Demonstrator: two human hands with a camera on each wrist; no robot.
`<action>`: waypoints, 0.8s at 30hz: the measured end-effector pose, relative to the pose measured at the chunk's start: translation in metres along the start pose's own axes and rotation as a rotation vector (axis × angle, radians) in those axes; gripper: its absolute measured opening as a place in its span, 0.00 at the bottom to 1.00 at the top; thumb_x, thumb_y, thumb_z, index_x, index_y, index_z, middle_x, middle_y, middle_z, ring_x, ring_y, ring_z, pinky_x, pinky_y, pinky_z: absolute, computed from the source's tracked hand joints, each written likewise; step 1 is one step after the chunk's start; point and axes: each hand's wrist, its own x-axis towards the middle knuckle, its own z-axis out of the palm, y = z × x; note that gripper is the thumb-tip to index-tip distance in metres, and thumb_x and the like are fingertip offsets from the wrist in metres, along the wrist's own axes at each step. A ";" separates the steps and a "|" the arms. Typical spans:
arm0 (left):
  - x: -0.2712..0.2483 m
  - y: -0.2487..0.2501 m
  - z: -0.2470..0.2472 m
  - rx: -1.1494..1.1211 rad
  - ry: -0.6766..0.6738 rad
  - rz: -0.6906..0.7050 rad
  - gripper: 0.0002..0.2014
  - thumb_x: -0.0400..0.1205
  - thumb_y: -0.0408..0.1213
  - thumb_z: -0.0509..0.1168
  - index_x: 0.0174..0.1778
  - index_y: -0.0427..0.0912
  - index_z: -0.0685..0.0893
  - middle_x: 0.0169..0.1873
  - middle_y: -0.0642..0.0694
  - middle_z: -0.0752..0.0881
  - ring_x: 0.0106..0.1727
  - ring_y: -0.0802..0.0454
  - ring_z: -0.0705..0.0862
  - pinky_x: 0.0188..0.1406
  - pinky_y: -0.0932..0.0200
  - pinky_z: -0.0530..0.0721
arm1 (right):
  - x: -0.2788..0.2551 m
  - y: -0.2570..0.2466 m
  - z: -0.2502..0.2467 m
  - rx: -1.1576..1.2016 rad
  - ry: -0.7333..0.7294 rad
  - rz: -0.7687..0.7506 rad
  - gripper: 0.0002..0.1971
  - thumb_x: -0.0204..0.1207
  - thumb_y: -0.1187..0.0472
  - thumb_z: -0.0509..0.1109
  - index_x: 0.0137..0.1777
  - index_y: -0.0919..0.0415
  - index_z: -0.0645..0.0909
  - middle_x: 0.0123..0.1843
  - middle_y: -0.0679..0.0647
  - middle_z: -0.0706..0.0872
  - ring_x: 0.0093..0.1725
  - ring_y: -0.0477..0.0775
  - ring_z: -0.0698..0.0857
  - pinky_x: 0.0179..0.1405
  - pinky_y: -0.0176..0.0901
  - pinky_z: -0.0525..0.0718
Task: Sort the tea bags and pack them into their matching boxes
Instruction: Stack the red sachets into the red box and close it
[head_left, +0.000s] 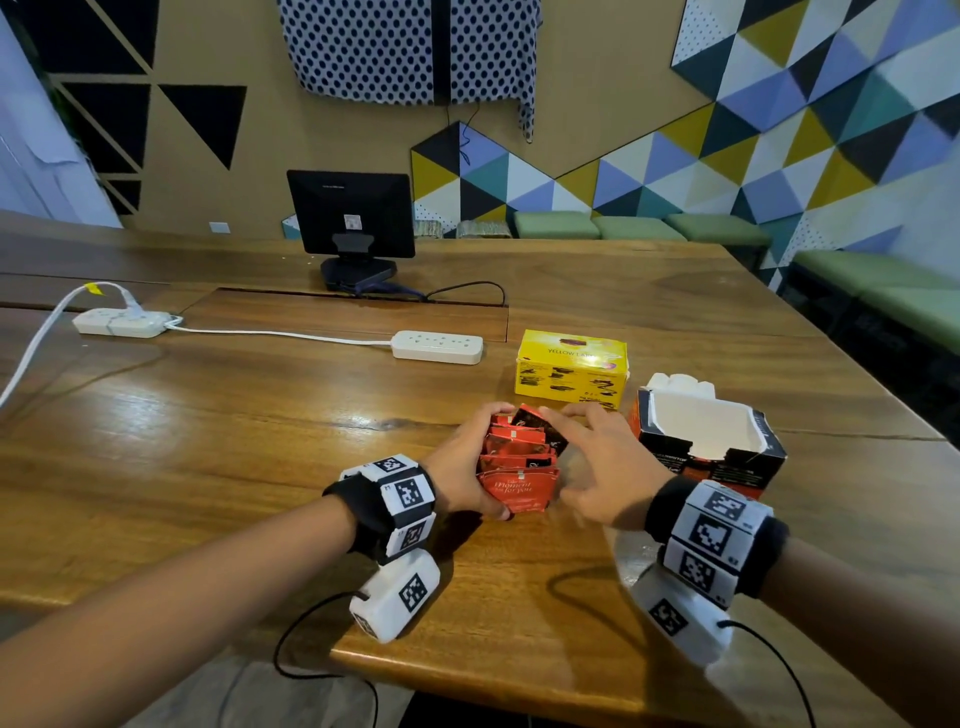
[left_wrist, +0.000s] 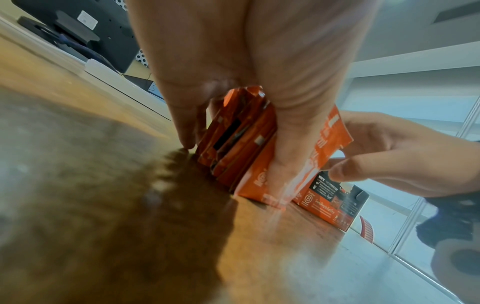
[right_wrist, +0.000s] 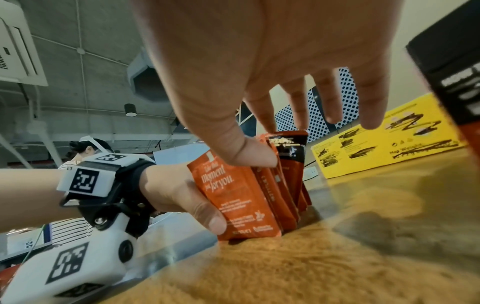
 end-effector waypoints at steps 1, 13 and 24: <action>0.000 0.000 0.000 0.003 -0.003 -0.007 0.57 0.56 0.32 0.82 0.73 0.60 0.53 0.70 0.47 0.71 0.71 0.49 0.73 0.71 0.42 0.75 | -0.002 0.002 -0.001 0.005 0.015 0.020 0.42 0.71 0.54 0.69 0.81 0.49 0.50 0.78 0.51 0.59 0.76 0.55 0.59 0.77 0.49 0.61; -0.001 0.002 0.002 0.022 -0.008 -0.001 0.54 0.56 0.32 0.82 0.72 0.55 0.57 0.65 0.50 0.73 0.68 0.52 0.74 0.71 0.45 0.75 | -0.003 -0.004 0.018 0.257 -0.165 0.073 0.27 0.73 0.57 0.71 0.71 0.53 0.68 0.50 0.44 0.82 0.48 0.43 0.82 0.45 0.27 0.78; -0.005 0.004 0.001 0.033 0.011 0.032 0.52 0.59 0.31 0.82 0.74 0.51 0.57 0.68 0.48 0.72 0.70 0.52 0.72 0.72 0.48 0.74 | 0.010 -0.014 0.001 -0.019 0.024 -0.053 0.44 0.70 0.58 0.70 0.80 0.41 0.47 0.64 0.53 0.71 0.64 0.53 0.73 0.64 0.50 0.79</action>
